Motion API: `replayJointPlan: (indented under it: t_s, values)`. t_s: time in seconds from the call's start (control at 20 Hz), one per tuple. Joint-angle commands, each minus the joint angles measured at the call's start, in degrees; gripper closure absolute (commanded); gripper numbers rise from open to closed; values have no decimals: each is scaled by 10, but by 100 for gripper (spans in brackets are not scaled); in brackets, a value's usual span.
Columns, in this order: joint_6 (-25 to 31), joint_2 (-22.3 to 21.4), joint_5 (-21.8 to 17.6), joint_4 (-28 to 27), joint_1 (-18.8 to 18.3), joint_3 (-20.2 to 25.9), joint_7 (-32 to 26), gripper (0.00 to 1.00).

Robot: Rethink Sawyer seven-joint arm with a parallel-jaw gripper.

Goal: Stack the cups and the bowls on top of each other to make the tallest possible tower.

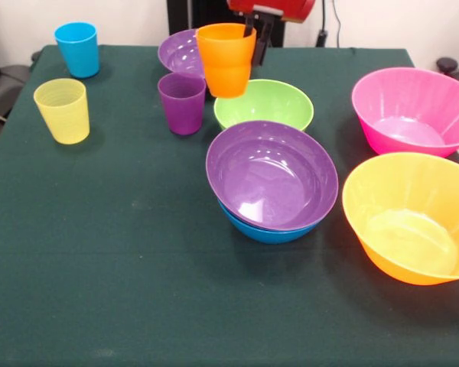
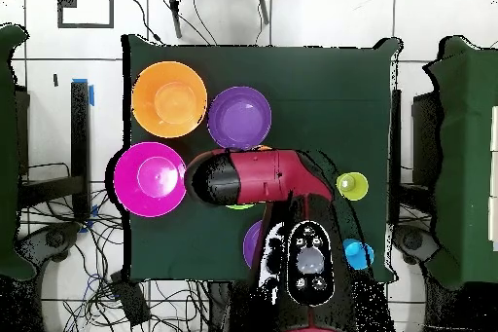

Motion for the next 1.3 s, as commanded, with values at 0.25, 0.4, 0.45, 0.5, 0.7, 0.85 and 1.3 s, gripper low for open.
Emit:
replayJointPlan:
  t_s: [0.25, 0.4, 0.45, 0.5, 0.7, 0.85, 1.3]
  values:
    - [106, 21, 30, -75, -2, 24, 31, 100]
    - [126, 34, 37, -104, -8, 32, 23, 100]
    - [126, 41, 34, -110, -7, 30, 25, 100]
    - [125, 50, 28, -119, -2, 25, 29, 100]
    - [91, 80, 7, -133, 19, 7, 55, 100]
    - [71, 99, 1, -142, 36, -7, 77, 100]
    - [54, 147, 10, -179, 87, -54, 117, 100]
